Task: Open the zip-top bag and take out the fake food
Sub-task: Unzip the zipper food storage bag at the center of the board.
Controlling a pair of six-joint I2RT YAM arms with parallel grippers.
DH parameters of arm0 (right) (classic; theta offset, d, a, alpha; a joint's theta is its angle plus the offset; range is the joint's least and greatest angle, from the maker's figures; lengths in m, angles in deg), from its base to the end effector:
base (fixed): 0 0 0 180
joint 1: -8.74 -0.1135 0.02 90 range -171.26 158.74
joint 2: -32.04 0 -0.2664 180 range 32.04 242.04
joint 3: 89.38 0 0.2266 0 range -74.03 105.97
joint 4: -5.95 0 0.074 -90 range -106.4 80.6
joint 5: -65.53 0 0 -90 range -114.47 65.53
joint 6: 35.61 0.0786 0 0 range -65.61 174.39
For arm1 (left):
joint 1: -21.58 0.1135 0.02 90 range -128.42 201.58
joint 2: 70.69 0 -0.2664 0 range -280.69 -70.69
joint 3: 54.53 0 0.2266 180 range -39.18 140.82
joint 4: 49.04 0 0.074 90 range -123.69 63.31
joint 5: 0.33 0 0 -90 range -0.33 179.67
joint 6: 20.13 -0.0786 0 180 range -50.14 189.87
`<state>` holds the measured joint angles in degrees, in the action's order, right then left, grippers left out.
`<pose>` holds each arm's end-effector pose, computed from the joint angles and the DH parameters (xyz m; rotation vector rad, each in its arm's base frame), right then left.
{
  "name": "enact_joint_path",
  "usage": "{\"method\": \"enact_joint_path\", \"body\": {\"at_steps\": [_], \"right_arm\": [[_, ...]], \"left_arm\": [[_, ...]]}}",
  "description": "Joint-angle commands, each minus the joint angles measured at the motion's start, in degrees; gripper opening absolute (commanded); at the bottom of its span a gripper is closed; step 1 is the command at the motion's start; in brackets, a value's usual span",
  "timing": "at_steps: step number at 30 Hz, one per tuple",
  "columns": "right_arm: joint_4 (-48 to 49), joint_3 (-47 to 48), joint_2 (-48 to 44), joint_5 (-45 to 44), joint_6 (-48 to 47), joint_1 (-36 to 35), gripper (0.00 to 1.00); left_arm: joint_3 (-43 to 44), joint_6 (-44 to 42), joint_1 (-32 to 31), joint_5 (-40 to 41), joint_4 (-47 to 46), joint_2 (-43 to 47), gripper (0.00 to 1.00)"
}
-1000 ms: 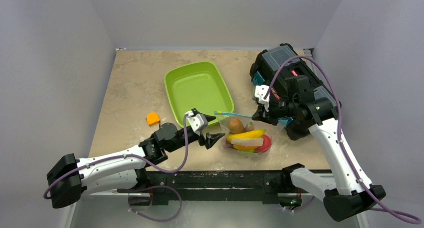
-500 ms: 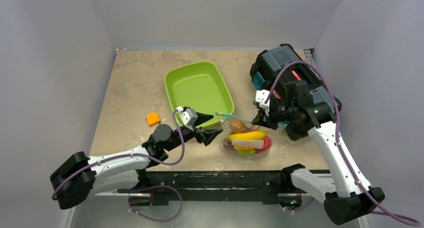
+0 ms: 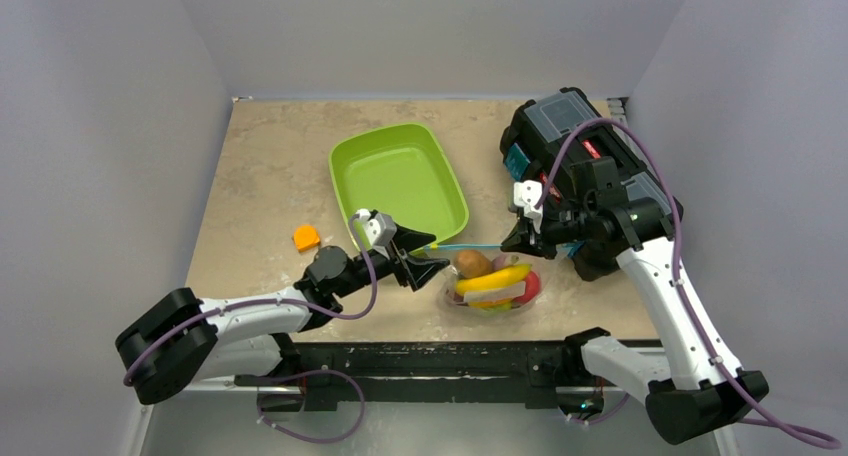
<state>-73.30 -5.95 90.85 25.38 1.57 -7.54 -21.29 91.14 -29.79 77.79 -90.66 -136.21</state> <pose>0.1369 0.1026 0.3341 -1.5152 1.6260 0.7504 0.1435 -0.2055 0.2594 0.5709 1.4103 -1.1802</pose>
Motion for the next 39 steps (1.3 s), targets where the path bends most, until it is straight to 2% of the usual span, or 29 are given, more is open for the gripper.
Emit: {"method": "enact_joint_path", "body": {"at_steps": [1,5,10,15,16,18,20,21,23,31,37,39], "right_arm": [[1.3,2.0,0.3,2.5,1.6,1.0,0.00],[3.2,0.0,0.2,1.6,3.2,1.4,0.00],[3.9,-1.3,0.6,2.3,3.3,1.5,0.00],[3.9,-1.6,0.7,1.9,3.3,1.6,0.00],[3.7,-1.6,0.7,1.5,3.0,1.6,0.00],[2.3,-1.7,0.6,0.5,1.7,1.6,0.00],[1.9,-2.2,1.0,3.0,1.4,1.3,0.00],[1.4,-2.2,1.4,4.4,0.9,0.9,0.04],[1.6,-1.7,2.3,6.0,1.4,-0.5,0.21],[1.7,8.9,9.6,12.2,0.7,-7.2,0.97],[5.6,12.9,14.1,15.3,3.5,-10.6,0.99],[7.2,13.4,14.7,13.9,5.4,-12.3,0.92]], "left_arm": [[0.5,1.7,0.6,-4.3,-3.0,-0.8,0.63],[-0.8,1.7,0.8,-4.2,-1.3,1.2,0.59],[0.7,1.8,1.0,-4.5,-1.5,0.3,0.46],[2.1,3.0,1.1,-7.3,-3.0,-2.5,0.27],[2.1,3.1,1.1,-7.5,-2.9,-2.7,0.20],[2.4,2.7,1.1,-7.3,-1.2,-1.9,0.00],[4.7,1.6,1.1,-7.3,4.9,-0.3,0.00],[6.2,1.1,1.1,-7.4,8.9,0.5,0.00],[9.1,-0.7,1.1,-8.4,13.2,1.5,0.00],[15.2,-1.4,1.0,-13.0,19.0,0.9,0.00],[17.7,2.3,1.0,-15.3,20.5,-1.0,0.00],[18.3,3.0,0.9,-15.3,20.9,-1.4,0.00]]}}
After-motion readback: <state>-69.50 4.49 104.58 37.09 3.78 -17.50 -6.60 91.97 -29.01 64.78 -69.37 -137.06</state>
